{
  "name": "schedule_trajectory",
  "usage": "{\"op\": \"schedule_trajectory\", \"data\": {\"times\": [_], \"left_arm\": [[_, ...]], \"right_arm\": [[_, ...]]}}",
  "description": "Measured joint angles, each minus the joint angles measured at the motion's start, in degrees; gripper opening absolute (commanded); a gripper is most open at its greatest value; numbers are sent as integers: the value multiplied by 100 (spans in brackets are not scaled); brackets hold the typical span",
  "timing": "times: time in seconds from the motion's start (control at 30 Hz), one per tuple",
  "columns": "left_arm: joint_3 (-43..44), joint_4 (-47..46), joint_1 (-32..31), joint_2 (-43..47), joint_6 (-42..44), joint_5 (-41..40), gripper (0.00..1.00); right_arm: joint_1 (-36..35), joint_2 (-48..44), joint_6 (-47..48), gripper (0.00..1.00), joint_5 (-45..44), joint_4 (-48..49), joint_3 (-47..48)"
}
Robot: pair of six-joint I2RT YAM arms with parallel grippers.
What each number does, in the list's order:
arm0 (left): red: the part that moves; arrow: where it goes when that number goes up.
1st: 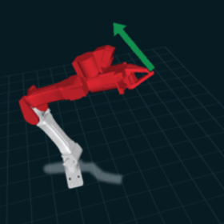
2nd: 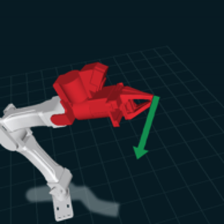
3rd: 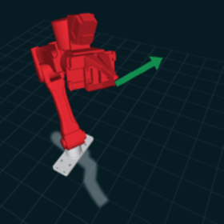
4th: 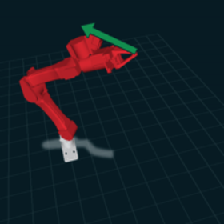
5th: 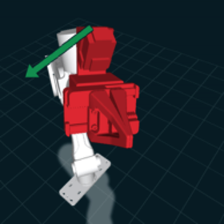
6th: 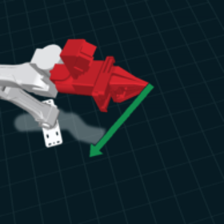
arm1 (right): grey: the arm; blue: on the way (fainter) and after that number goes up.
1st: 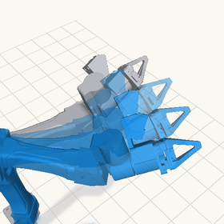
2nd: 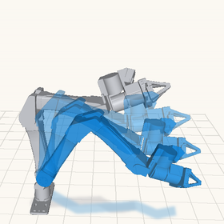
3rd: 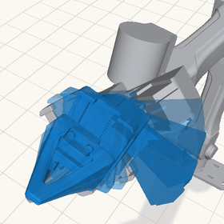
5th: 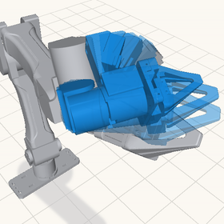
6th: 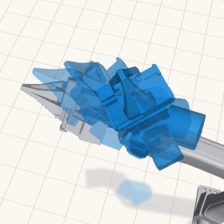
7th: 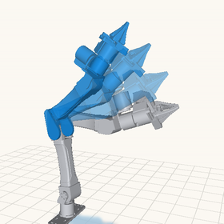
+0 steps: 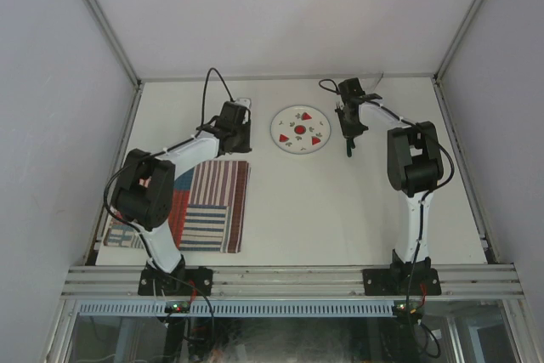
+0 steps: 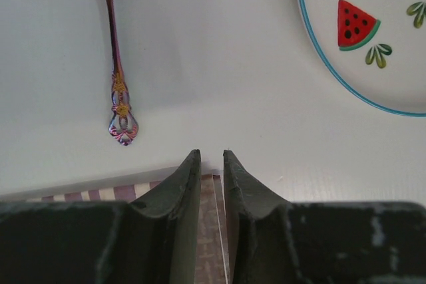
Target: Set the dinner table for one person
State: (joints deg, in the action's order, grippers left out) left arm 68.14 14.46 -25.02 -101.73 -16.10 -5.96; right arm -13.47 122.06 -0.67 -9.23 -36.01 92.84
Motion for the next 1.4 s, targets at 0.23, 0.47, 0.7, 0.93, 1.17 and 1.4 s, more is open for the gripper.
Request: {"op": "schedule_trajectory", "data": {"times": [0.23,0.47,0.7,0.93,1.17,1.4], "left_arm": [[87,127,-136,-267,-48,-81,25],[68,212,-168,-131,-72,-326,26],[-555,391,-315,1290,-282,-817,33],[-1467,680,-599,3119,-603,-1366,52],[-1873,892,-599,3923,-861,-1628,99],[-1867,492,-592,3604,-859,-1639,100]], "right_arm": [[2,13,-44,0,-48,35,0],[0,107,-63,17,-142,59,118],[0,192,-131,42,-308,90,179],[-15,190,-170,52,-476,153,105],[-149,-74,-284,82,-922,186,-179],[-409,-859,-481,100,-1467,190,-208]]}}
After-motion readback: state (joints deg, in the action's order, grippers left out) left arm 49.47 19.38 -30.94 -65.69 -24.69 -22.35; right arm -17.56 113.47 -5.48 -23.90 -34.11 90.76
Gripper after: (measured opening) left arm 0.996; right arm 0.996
